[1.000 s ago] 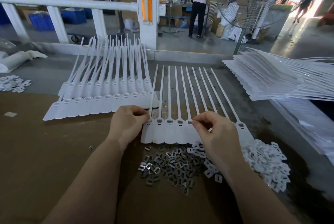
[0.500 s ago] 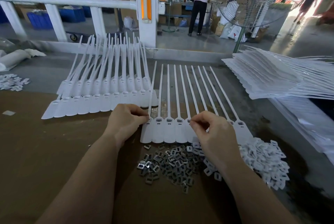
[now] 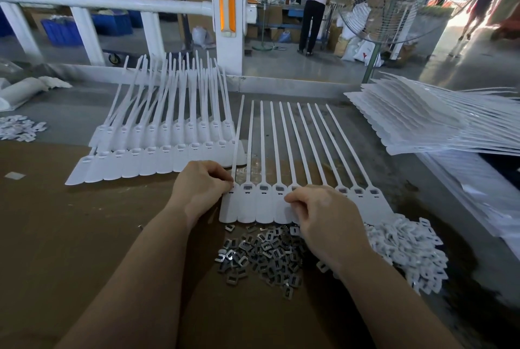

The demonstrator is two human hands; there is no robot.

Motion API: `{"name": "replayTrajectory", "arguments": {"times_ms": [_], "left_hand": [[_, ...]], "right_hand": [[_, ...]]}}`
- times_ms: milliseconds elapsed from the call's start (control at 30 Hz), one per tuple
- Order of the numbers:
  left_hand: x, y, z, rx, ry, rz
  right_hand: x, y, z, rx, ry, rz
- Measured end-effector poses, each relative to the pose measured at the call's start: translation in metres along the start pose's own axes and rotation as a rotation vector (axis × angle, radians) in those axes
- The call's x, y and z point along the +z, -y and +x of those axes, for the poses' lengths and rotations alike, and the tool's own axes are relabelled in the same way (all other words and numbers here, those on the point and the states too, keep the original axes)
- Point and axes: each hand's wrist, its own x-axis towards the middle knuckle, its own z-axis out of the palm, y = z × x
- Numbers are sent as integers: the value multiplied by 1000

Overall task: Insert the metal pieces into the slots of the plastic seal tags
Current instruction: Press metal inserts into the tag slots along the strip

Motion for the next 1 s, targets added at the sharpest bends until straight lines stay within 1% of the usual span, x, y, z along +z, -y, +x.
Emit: {"name": "replayTrajectory", "arguments": {"times_ms": [100,300,467,833,1000], "left_hand": [[1,-3,2,-39,-4,26],[2,-6,4,-90,3,-7],[1,-10,9,-125,69,-17],[-2,-11,12,-123,129,5],[-8,1,6,-50,120,-35]], "right_hand": [[0,0,-1,13,18,0],[1,-1,-1,34,34,-2],[1,-1,0,60,31,13],[2,2,-1,85,24,25],[2,2,0,83,16,32]]}}
